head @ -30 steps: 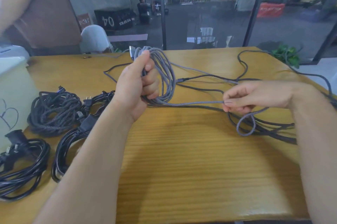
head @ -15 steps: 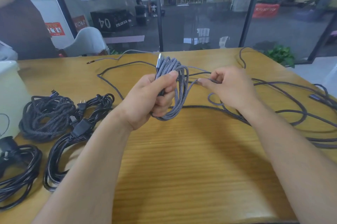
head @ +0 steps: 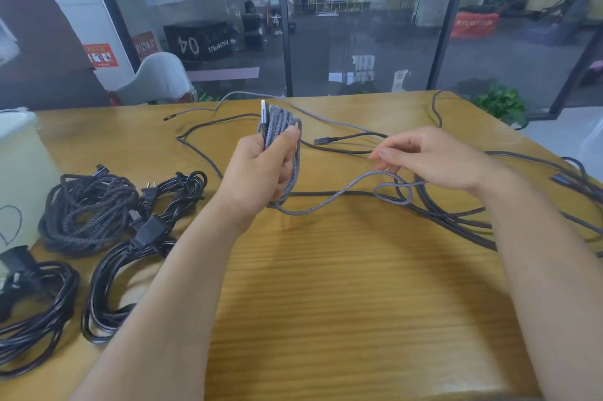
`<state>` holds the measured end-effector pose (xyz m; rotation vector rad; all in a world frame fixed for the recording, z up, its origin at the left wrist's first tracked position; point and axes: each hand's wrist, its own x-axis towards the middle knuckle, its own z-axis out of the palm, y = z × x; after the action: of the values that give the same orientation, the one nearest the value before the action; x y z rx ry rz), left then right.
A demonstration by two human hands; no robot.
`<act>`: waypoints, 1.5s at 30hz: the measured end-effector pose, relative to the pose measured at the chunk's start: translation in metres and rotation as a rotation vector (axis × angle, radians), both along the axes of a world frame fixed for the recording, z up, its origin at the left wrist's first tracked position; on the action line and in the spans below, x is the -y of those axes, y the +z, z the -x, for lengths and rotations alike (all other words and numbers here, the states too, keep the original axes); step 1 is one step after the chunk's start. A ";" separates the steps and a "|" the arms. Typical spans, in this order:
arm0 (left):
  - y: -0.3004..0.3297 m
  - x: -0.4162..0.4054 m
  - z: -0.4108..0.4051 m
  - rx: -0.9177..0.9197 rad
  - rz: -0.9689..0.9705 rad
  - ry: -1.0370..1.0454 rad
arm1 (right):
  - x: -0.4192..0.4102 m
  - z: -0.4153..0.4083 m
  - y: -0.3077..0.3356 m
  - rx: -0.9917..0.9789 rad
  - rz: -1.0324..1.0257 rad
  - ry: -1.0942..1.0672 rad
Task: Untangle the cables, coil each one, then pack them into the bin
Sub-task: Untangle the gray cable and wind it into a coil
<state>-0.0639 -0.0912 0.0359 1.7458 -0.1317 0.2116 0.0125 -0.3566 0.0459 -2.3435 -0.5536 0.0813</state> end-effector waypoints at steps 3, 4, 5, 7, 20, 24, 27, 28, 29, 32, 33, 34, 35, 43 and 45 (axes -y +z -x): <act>0.001 -0.004 -0.001 0.030 0.046 0.055 | 0.012 -0.005 -0.001 0.062 0.046 -0.048; 0.001 -0.006 -0.001 0.036 0.065 0.073 | 0.017 -0.005 0.000 0.062 0.064 -0.064; 0.002 -0.007 -0.002 0.040 0.084 0.091 | 0.021 -0.004 0.003 0.055 0.066 -0.071; 0.002 -0.010 -0.003 0.047 0.115 0.121 | 0.030 -0.003 0.008 -0.002 0.044 -0.060; 0.002 -0.011 -0.003 0.043 0.169 0.148 | 0.046 0.002 0.009 -0.381 0.066 0.279; 0.001 -0.010 -0.004 0.039 0.170 0.133 | 0.030 -0.004 -0.007 -0.385 0.309 0.350; 0.000 -0.008 -0.005 0.039 0.161 0.126 | 0.010 -0.006 -0.017 -0.310 0.411 0.367; 0.000 -0.008 -0.005 0.038 0.158 0.128 | 0.005 -0.007 -0.020 -0.289 0.418 0.367; 0.000 -0.008 -0.005 0.036 0.156 0.131 | 0.003 -0.007 -0.021 -0.273 0.401 0.371; 0.000 -0.010 -0.005 0.034 0.168 0.149 | 0.000 -0.008 -0.025 -0.229 0.285 0.381; 0.000 -0.010 -0.005 0.035 0.173 0.161 | -0.001 -0.008 -0.025 -0.198 0.270 0.371; 0.000 -0.011 -0.005 0.036 0.179 0.172 | -0.002 -0.008 -0.026 -0.167 0.262 0.361; 0.000 -0.012 -0.006 0.038 0.186 0.181 | -0.004 -0.007 -0.026 -0.146 0.249 0.355; 0.000 -0.013 -0.006 0.046 0.214 0.193 | -0.018 -0.012 -0.032 0.059 -0.035 0.214; 0.001 -0.012 -0.006 0.053 0.226 0.185 | -0.017 -0.015 -0.032 0.095 -0.167 0.154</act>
<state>-0.0582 -0.0787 0.0368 1.5277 0.0154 0.3931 0.0270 -0.3396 0.0138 -2.1483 -0.7587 -0.0056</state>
